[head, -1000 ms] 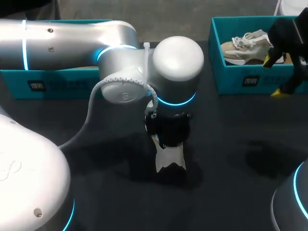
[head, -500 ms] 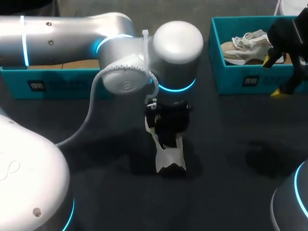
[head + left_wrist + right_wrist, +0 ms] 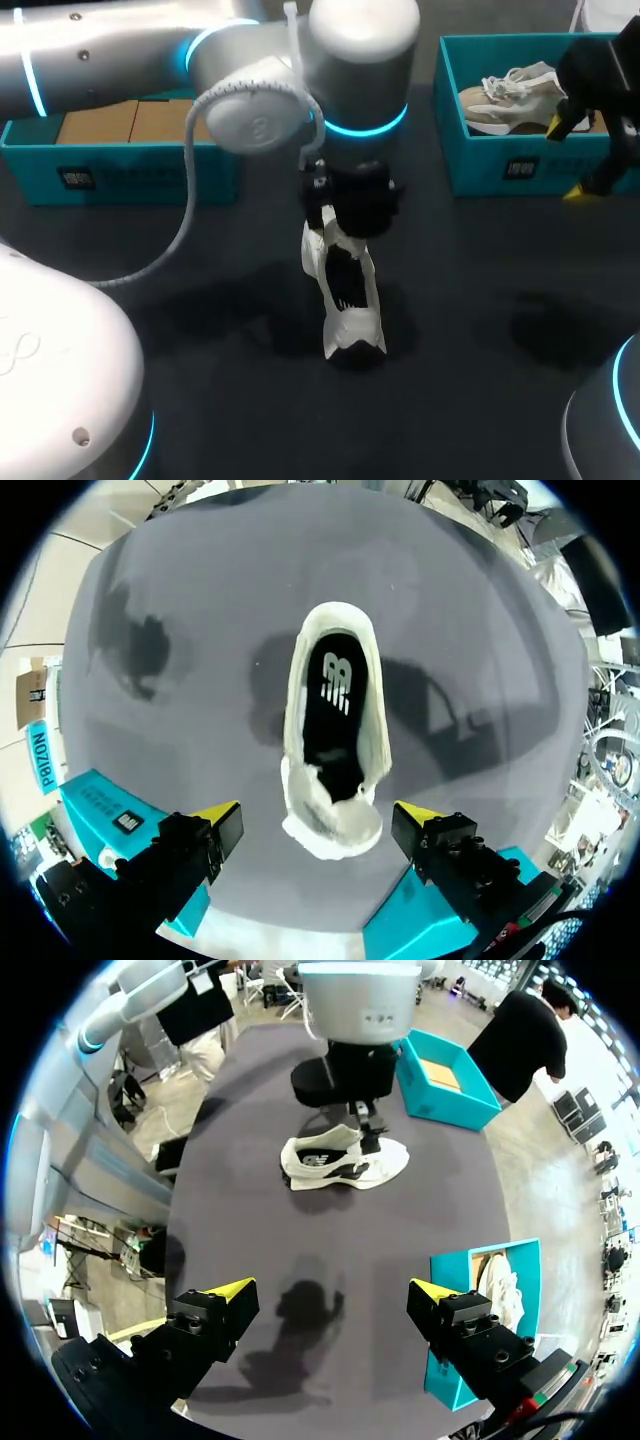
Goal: Take the shoe out of the shoebox, open the shoe tongue, remove and reinsert the insole, then place the shoe into the shoebox
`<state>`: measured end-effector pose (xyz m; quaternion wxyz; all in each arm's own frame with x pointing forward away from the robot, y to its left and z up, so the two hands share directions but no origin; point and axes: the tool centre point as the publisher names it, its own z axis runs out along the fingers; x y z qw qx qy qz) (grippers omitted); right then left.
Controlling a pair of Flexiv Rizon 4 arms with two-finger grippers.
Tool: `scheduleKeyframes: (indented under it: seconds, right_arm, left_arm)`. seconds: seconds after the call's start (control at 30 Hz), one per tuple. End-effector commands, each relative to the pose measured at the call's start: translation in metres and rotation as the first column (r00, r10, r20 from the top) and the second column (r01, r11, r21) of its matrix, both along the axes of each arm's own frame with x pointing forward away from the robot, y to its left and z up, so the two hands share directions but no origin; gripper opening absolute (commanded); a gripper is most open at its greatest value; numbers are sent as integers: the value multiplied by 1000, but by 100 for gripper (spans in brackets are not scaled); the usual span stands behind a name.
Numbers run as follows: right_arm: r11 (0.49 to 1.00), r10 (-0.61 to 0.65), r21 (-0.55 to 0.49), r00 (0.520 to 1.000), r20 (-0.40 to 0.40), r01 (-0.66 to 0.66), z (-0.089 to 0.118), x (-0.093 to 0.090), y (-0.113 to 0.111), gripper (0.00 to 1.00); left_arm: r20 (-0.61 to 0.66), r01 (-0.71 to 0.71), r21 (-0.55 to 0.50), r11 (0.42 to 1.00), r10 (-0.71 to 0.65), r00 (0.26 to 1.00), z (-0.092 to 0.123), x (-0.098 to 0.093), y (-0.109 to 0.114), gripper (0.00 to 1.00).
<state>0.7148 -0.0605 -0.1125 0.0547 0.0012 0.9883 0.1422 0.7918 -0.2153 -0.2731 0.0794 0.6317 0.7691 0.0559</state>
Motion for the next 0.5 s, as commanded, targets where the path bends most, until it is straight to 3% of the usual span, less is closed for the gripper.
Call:
scheduleKeyframes:
  seconds: [0.03,0.1,0.13,0.2,0.23,0.3,0.33,0.5]
  right_arm:
    - [1000,1,-3,1000,-5,-1,0,2,1,100]
    - [1000,1,-3,1000,-5,-1,0,2,1,100]
    - [1000,1,-3,1000,-5,-1,0,2,1,100]
    - [1000,1,-3,1000,-5,-1,0,2,1,100]
    - [1000,1,-3,1000,-5,-1,0,2,1,100]
    - [1000,1,-3,1000,-5,-1,0,2,1,100]
    - [1000,1,-3,1000,-5,-1,0,2,1,100]
    - [1000,1,-3,1000,-5,-1,0,2,1,100]
  left_arm:
    - [26,4,5,1000,-4,1000,18,7,8,100]
    - [41,-6,11,1000,5,999,20,16,9,97]
    - [51,-14,13,1000,13,999,20,21,10,86]
    - [58,-20,18,1000,19,998,19,28,12,77]
    - [59,-32,19,999,31,998,17,33,12,67]
    - [64,-41,23,999,39,997,15,39,13,67]
    - [59,-49,27,998,47,997,12,43,13,47]
    - [50,-52,39,998,50,997,2,52,13,44]
